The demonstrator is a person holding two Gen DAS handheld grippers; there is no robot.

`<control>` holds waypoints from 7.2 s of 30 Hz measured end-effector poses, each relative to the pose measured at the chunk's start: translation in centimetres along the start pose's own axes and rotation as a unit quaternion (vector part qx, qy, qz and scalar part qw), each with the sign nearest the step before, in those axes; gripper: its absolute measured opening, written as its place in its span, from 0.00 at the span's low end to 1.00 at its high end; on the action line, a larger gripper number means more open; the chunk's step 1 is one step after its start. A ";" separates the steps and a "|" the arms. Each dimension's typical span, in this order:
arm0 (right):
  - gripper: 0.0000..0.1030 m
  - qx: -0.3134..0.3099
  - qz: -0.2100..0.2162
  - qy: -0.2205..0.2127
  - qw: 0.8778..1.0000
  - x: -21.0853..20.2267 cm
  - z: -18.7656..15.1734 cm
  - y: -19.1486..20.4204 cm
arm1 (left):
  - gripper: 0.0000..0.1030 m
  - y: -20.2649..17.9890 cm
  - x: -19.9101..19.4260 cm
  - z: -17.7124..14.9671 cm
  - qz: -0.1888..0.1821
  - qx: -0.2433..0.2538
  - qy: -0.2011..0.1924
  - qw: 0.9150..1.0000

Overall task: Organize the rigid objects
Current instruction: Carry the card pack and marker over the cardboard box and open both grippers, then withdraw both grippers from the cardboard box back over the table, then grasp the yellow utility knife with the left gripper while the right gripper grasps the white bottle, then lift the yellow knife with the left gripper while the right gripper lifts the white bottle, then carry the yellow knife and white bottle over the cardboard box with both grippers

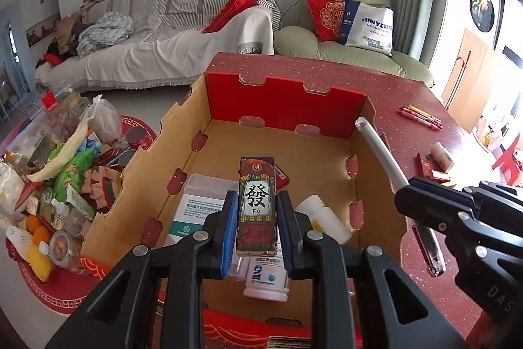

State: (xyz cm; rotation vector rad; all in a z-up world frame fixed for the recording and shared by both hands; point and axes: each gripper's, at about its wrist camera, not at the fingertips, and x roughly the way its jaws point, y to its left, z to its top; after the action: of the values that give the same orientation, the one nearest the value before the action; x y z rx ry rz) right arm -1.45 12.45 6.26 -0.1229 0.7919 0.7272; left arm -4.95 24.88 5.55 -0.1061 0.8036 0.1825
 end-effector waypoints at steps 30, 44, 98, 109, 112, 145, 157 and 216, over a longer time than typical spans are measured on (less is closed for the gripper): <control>0.86 0.069 -0.108 -0.086 0.988 -9.5 -7.9 -9.8 | 0.61 -11.0 -4.4 -1.6 -0.114 0.081 -0.042 0.989; 0.86 0.171 -0.167 -0.025 0.971 -8.3 -9.8 -25.7 | 0.64 -24.3 6.1 -1.5 -0.115 0.111 0.052 0.986; 0.33 0.129 -0.158 0.028 0.979 -5.5 -11.7 -28.2 | 0.09 -32.3 8.4 -3.5 -0.239 0.252 0.057 0.936; 0.33 0.108 -0.141 0.041 0.983 -5.3 -13.0 -22.6 | 0.09 -25.3 6.5 -5.8 -0.189 0.189 0.059 0.962; 0.33 0.100 -0.135 0.045 0.985 -5.0 -13.4 -20.4 | 0.09 -23.2 5.8 -6.5 -0.170 0.174 0.058 0.968; 0.33 0.055 -0.163 0.056 0.984 -3.8 -14.1 -16.1 | 0.09 -19.7 5.2 -7.5 -0.123 0.125 0.048 0.983; 0.33 0.074 -0.145 0.041 0.986 -4.6 -14.5 -16.0 | 0.09 -19.3 5.2 -7.4 -0.105 0.108 0.047 0.988; 0.33 -0.046 -0.010 -0.044 0.998 -3.1 -3.1 2.8 | 0.09 0.0 -4.1 -3.2 0.036 -0.028 -0.033 0.998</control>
State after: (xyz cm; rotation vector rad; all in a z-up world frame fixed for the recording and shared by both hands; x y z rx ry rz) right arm -6.54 11.72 6.68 -0.1800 0.6722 0.7454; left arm -9.97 23.88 6.32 -0.1240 0.7370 0.2748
